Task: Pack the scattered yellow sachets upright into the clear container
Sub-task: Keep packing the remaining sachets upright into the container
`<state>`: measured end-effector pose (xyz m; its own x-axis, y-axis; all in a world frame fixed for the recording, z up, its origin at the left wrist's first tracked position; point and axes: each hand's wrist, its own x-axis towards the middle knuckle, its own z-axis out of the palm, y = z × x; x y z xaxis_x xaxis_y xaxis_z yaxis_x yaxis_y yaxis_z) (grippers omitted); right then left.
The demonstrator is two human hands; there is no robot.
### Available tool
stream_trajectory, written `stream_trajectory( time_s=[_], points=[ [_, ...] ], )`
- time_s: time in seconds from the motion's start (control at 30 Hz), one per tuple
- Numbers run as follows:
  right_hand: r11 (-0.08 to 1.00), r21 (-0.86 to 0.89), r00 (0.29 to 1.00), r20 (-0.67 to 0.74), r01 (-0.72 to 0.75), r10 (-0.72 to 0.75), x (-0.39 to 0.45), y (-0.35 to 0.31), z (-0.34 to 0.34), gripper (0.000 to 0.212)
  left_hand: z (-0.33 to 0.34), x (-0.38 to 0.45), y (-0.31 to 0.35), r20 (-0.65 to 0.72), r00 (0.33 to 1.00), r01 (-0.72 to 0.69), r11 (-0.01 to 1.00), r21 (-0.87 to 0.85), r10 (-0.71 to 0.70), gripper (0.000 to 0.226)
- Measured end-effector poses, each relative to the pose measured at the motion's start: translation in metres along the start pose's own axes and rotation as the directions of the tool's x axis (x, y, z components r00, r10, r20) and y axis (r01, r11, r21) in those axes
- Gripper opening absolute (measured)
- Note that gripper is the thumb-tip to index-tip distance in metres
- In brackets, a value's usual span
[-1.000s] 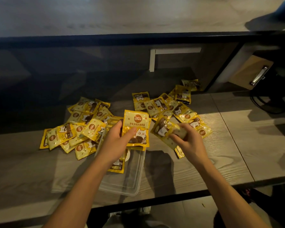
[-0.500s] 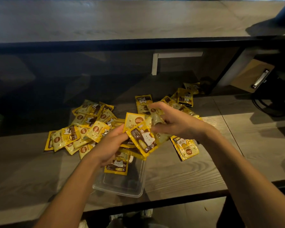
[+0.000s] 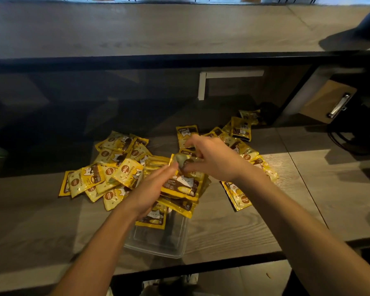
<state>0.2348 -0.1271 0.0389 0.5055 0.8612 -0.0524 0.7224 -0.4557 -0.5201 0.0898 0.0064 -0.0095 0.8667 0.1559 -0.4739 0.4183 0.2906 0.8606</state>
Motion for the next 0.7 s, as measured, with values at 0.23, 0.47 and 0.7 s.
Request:
stream_trajectory(
  time_s=[0.23, 0.47, 0.7],
  points=[
    [0.858, 0.495, 0.92, -0.256, -0.139, 0.297, -0.033, 0.032, 0.024, 0.024, 0.003, 0.001, -0.005, -0.03, 0.997, -0.074, 0.995, 0.064, 0.076, 0.015],
    [0.588, -0.027, 0.588, -0.085, -0.809, 0.805, -0.096, 0.121, 0.067, 0.066, 0.025, 0.019, -0.006, -0.127, 0.985, -0.1, 0.987, 0.128, 0.116, 0.021],
    [0.538, -0.016, 0.537, -0.071, -0.843, 0.84, -0.102, 0.12, 0.081, 0.071, 0.038, 0.026, -0.008, -0.143, 0.986, -0.068, 0.988, 0.141, 0.088, 0.019]
  ],
)
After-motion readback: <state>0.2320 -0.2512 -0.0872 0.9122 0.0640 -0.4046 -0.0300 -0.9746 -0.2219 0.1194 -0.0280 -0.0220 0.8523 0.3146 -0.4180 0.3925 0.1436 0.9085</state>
